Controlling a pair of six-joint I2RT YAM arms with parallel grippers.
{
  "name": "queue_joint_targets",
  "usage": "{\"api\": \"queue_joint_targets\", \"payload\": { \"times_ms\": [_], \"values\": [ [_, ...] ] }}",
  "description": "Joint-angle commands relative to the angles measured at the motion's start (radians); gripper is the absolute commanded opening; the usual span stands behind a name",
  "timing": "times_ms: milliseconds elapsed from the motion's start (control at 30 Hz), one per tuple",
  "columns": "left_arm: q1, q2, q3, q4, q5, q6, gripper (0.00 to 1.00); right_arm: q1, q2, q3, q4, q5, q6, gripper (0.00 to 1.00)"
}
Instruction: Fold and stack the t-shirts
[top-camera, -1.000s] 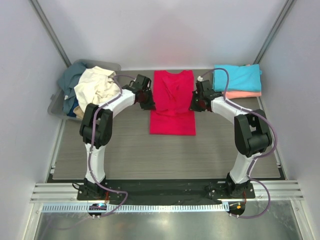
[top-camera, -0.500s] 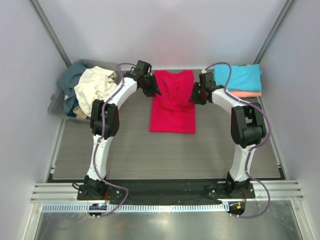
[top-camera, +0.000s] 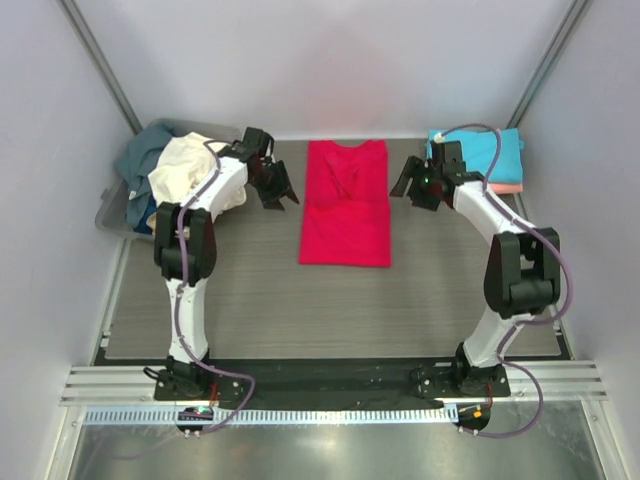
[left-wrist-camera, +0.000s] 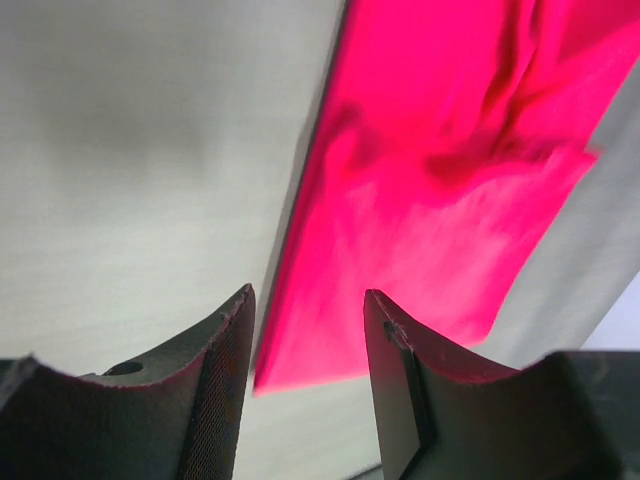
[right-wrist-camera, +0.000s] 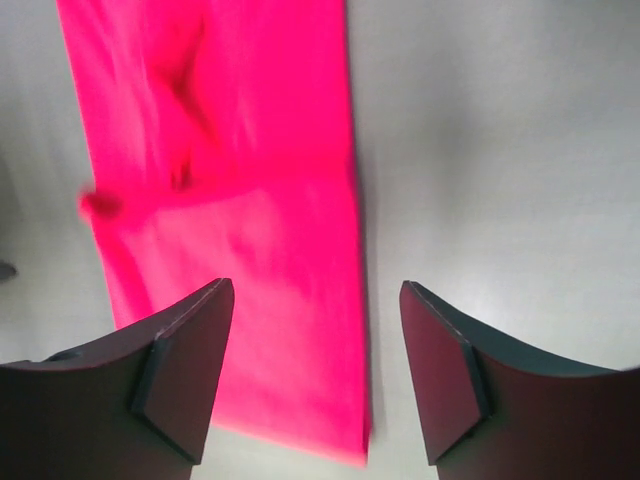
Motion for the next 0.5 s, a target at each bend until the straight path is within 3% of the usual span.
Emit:
{"api": "queue_joint_targets", "payload": {
  "times_ms": [0,33,133,267,467],
  "values": [
    [-0.029,-0.227,-0.194,0.110,0.013,0.008,0.49,0.017,-0.153,-0.191,0.018,-0.117,0.001,0.74],
    [-0.038,-0.265,-0.327,0.168,0.014,0.007,0.49,0.018,-0.177,-0.241,0.027,-0.145,0.011,0.75],
    [-0.052,-0.387,-0.513,0.223,0.019,0.008,0.50,0.021,-0.271,-0.419,0.059,-0.185,0.024,0.78],
    [-0.069,-0.494,-0.706,0.306,0.031,0.019,0.51,0.026,-0.351,-0.629,0.122,-0.246,0.035,0.77],
    [-0.077,-0.562,-0.885,0.459,0.079,-0.019,0.51,0.027,-0.337,-0.740,0.236,-0.289,0.052,0.74]
  ]
}}
